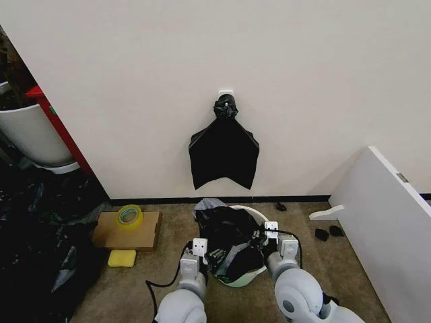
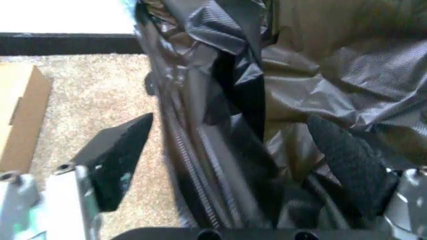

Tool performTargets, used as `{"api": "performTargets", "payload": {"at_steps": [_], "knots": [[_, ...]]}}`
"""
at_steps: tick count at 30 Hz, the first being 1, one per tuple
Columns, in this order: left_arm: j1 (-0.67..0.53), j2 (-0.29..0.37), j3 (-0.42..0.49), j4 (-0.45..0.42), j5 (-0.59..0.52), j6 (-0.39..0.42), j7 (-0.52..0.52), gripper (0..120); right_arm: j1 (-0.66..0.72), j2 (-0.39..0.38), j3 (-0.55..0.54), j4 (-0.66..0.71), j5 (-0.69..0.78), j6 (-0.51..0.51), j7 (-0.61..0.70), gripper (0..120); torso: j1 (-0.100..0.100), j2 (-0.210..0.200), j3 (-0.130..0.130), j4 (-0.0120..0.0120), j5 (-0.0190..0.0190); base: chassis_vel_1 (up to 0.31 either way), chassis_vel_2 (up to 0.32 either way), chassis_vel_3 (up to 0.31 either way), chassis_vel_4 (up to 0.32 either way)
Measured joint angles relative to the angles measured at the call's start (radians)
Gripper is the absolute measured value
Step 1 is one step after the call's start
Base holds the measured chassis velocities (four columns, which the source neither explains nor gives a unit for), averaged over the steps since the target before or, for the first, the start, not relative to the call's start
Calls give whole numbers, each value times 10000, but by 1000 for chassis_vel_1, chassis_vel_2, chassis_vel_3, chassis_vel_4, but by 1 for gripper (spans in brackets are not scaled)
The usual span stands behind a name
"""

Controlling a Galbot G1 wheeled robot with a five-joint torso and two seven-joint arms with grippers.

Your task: Place the garbage bag over the trash bin.

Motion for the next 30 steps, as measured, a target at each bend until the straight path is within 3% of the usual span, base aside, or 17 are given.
{"api": "performTargets", "payload": {"at_steps": [12, 16, 18, 21, 24, 30], "knots": [[-470, -536, -57, 722, -123, 587, 13, 50, -58, -18, -37, 48, -80, -20, -41, 0, 0, 0, 0, 0, 0, 0, 0, 0, 0], [-593, -571, -165, 862, -167, 929, -216, 29, -116, -39, -35, 61, -148, -22, -50, 0, 0, 0, 0, 0, 1, 0, 0, 0, 0], [-636, -604, -204, 917, -202, 1015, -352, 26, -122, -40, -35, 58, -178, -21, -60, 0, 0, 1, -1, 0, 1, 0, 0, 0, 0], [-717, -640, -307, 995, -361, 1240, -614, 11, -122, -47, -55, 27, -300, 65, -138, 0, 0, 1, -1, 1, 0, 0, 0, 0, 0], [-721, -588, -391, 919, -478, 1274, -613, 5, -130, -52, -89, 3, -429, 221, -233, 0, 0, 1, -1, -1, -8, 0, 0, 0, 0], [-629, -297, -706, 547, -875, 1318, -556, 5, -220, -57, -180, -20, -771, 634, -465, 0, 0, 0, 0, -2, 1, 0, 0, 0, 0]]}}
